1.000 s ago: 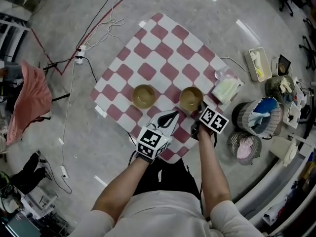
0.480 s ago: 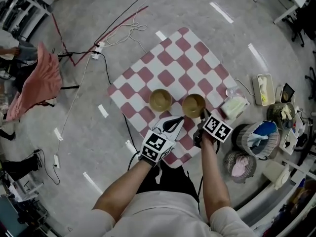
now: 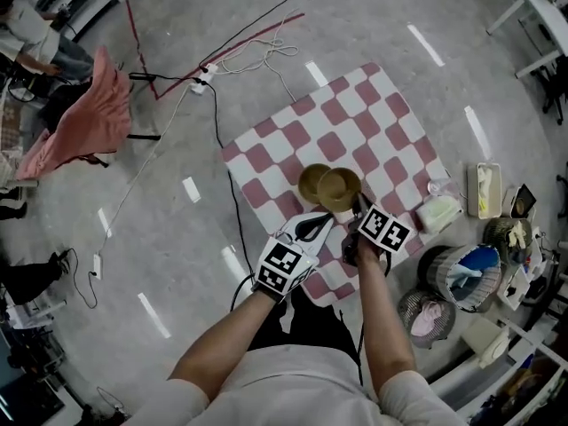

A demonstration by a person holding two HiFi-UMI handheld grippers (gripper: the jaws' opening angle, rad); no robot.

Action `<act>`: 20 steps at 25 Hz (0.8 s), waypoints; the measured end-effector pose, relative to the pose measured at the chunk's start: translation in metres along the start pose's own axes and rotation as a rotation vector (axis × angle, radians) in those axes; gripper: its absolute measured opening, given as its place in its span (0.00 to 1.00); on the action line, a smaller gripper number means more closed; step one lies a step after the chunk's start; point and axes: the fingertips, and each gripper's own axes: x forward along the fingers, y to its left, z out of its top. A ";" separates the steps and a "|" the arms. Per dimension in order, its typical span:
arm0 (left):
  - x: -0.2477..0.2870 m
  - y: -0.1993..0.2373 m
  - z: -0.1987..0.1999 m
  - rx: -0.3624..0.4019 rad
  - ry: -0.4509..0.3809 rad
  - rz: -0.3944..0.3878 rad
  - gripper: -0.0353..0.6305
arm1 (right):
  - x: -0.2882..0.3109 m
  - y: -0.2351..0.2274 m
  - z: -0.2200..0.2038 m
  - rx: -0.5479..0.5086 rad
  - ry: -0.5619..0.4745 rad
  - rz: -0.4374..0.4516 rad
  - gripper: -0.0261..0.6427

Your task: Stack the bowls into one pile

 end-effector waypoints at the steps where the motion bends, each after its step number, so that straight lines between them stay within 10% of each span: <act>1: -0.004 0.005 0.000 -0.004 -0.002 0.010 0.06 | 0.006 0.007 -0.003 -0.011 0.009 0.006 0.08; 20: -0.030 0.054 -0.019 -0.084 -0.014 0.104 0.06 | 0.065 0.030 -0.035 -0.157 0.117 -0.024 0.08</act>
